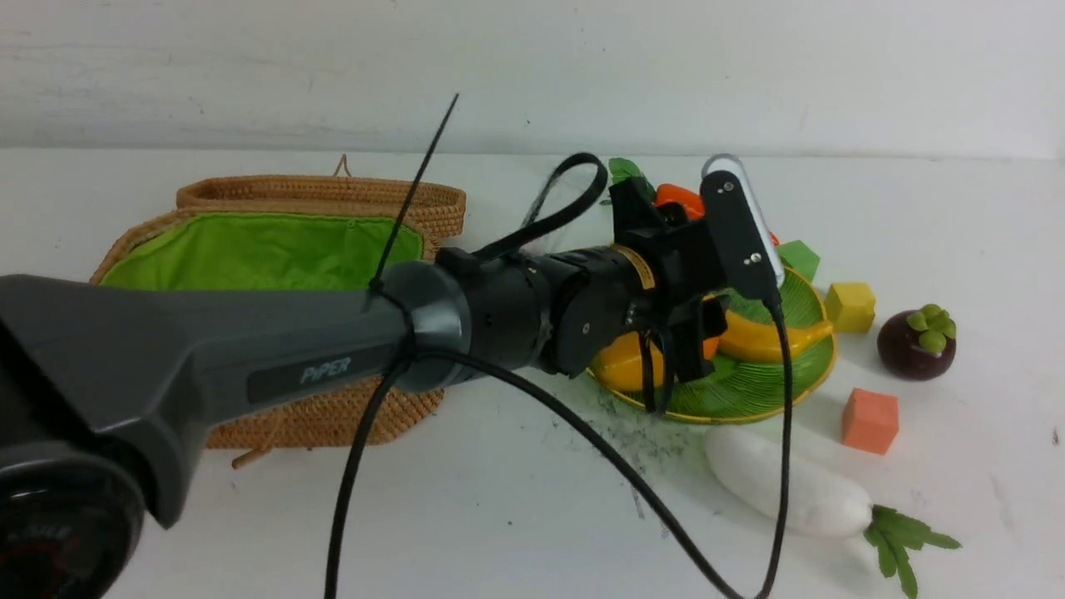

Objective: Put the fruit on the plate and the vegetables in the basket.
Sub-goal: Take a daikon with your right arm and place it on the basket on the left.

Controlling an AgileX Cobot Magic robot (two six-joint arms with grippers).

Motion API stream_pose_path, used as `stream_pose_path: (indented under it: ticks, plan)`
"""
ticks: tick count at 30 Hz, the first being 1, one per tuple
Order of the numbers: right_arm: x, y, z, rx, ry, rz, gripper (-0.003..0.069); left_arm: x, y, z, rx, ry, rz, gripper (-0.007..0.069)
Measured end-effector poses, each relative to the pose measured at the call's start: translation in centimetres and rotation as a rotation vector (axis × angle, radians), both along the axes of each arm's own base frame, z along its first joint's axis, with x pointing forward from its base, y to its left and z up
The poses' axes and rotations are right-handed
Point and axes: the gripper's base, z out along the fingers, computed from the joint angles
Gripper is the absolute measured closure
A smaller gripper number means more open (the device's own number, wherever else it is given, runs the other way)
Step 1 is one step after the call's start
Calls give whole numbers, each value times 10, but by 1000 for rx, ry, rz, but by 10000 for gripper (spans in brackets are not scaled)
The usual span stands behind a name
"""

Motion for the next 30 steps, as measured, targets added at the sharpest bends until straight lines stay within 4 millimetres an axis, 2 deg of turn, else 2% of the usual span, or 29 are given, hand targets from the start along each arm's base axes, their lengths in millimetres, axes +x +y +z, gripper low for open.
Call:
stream_pose_path:
  ticks: [3,5,9,13,15,18,23,26,30]
  plan:
    - [0,0,0,-1,1,0,423,-14,2,23,-64,106,8,214]
    - [0,0,0,-1,1,0,423,-21,4,31,-80,166,7,230]
    - [0,0,0,-1,2,1,423,-50,13,57,-118,418,-19,290]
    - [-1,2,-1,12,19,17,423,-81,26,75,-65,649,-60,343]
    - [-2,3,-1,19,30,28,423,-89,31,80,-59,719,-54,366]
    - [-3,4,-2,29,43,41,423,-104,41,93,-79,842,-5,447]
    - [-3,5,-3,40,68,49,424,-123,66,126,-109,859,96,637]
    - [4,8,-5,30,118,47,435,-139,88,152,-155,832,171,638]
    - [16,13,-12,-8,203,52,454,-162,114,168,-200,811,217,638]
